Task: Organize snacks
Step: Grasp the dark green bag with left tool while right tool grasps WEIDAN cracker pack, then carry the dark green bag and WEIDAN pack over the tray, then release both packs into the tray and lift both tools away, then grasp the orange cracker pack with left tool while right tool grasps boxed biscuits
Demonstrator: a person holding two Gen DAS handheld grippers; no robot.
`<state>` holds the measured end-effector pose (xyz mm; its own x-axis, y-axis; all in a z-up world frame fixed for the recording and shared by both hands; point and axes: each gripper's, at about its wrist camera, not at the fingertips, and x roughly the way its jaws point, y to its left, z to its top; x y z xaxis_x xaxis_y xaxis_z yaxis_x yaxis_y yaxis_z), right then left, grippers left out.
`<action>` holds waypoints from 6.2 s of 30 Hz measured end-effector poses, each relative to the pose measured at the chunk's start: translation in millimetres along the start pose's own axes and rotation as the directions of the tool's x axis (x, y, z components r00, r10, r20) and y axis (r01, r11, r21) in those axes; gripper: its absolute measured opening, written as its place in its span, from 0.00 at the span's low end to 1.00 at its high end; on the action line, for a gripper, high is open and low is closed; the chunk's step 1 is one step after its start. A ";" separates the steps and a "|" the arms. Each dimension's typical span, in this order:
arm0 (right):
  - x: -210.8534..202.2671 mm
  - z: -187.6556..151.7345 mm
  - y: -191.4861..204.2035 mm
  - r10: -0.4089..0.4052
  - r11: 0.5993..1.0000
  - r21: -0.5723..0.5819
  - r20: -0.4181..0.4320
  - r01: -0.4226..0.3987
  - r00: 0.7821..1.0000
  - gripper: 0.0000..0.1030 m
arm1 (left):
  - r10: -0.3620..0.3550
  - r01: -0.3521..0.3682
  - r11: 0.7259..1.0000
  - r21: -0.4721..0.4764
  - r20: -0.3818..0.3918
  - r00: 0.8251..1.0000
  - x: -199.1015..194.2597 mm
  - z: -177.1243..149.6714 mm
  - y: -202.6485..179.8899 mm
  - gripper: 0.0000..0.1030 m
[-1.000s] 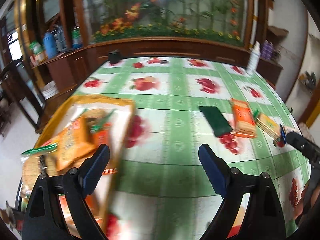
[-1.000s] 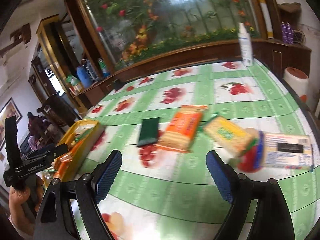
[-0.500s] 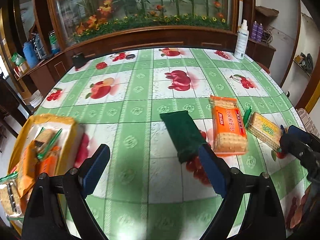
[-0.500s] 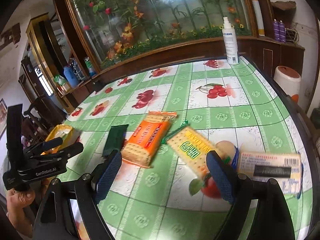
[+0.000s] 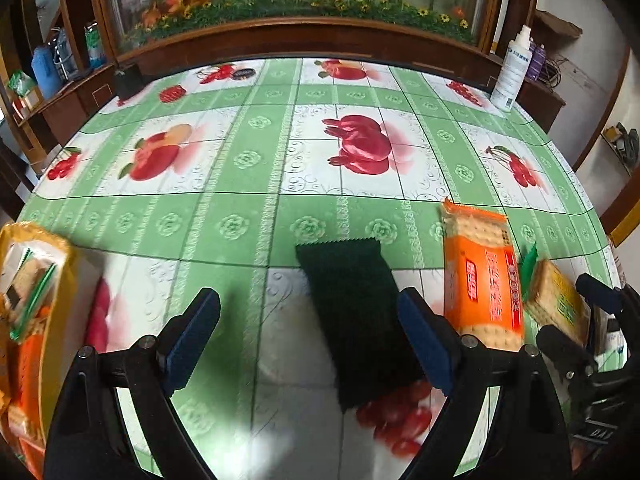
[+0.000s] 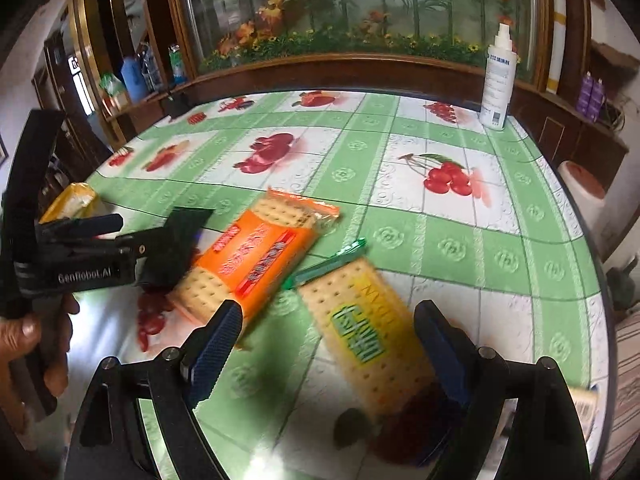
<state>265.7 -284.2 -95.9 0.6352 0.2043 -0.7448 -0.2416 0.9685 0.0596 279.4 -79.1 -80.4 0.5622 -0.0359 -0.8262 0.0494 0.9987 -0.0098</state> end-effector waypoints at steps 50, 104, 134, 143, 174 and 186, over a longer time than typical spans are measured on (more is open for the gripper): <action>-95.2 -15.7 220.5 0.443 0.896 -0.096 0.135 -0.434 0.886 0.46 | 0.179 -0.135 0.975 -0.176 0.272 0.946 -165.5 -120.1 173.3 0.41; -47.1 0.1 326.6 0.544 0.833 -0.153 0.047 -0.532 0.838 0.46 | 0.220 -0.140 0.941 -0.308 0.243 0.945 -164.6 -154.6 249.1 0.41; 16.4 50.1 350.3 0.502 0.861 -0.107 0.019 -0.497 0.865 0.49 | 0.217 -0.154 0.949 -0.277 0.213 0.953 -149.4 -142.8 248.3 0.49; 7.4 48.0 340.0 0.503 0.862 -0.094 0.037 -0.498 0.864 0.63 | 0.270 -0.204 0.929 -0.309 0.188 0.944 -153.7 -141.3 250.8 0.84; -101.1 -64.2 27.7 0.133 0.956 0.238 0.169 -0.172 0.976 0.87 | 0.028 -0.021 0.999 -0.035 0.210 0.977 -150.4 -118.4 87.7 0.84; -120.7 -65.5 -57.4 -0.002 0.936 0.349 0.140 -0.047 0.990 0.97 | -0.134 0.128 0.990 0.063 0.104 0.985 -98.0 -53.7 -17.5 0.84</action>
<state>154.8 -373.7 -52.9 0.7324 0.2200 -0.6443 0.0000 0.9463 0.3232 179.1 -91.1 -29.5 0.6337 -0.1728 -0.7541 0.1731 0.9817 -0.0795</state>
